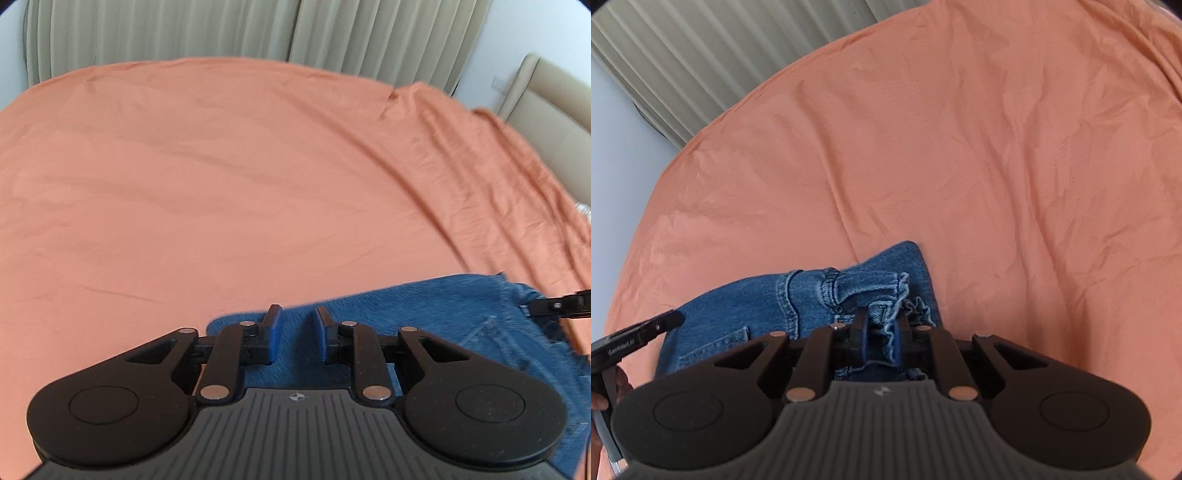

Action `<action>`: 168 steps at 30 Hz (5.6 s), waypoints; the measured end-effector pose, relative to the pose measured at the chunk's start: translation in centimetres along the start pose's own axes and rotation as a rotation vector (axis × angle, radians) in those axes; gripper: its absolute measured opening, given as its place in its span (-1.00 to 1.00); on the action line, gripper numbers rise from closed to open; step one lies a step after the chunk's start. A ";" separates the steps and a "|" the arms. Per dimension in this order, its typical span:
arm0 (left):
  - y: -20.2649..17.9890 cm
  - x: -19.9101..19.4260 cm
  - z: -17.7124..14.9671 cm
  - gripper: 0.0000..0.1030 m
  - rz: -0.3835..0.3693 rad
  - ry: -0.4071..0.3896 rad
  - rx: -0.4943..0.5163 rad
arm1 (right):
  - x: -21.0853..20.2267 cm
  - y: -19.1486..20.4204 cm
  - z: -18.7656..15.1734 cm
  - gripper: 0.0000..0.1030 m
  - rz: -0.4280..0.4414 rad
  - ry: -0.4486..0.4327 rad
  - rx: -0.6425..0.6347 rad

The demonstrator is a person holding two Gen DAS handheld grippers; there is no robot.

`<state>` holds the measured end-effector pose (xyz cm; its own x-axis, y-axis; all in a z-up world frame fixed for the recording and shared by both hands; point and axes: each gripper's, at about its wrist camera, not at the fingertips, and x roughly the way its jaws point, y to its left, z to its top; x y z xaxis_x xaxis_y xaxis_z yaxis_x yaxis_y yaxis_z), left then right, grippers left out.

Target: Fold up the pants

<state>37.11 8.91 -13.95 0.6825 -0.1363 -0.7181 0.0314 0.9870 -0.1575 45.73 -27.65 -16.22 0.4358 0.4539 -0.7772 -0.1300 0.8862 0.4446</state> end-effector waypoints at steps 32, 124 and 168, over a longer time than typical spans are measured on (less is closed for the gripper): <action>-6.2 -16.4 -13.6 0.11 0.093 0.017 0.109 | -7.4 -0.8 -14.8 -0.59 -0.018 -0.317 0.216; 4.9 -1.4 -8.4 0.23 -0.292 -0.009 -0.460 | -3.7 -4.1 -16.8 0.14 0.103 -0.357 0.550; 22.9 -14.0 -3.4 -0.87 0.022 -0.115 -0.208 | 0.2 22.4 -16.6 -0.45 0.331 -0.336 0.131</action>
<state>25.78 33.12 -9.86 0.7603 -0.0923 -0.6430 -0.1278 0.9493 -0.2873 28.18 -6.15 -13.81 0.6558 0.6353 -0.4078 -0.2060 0.6703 0.7129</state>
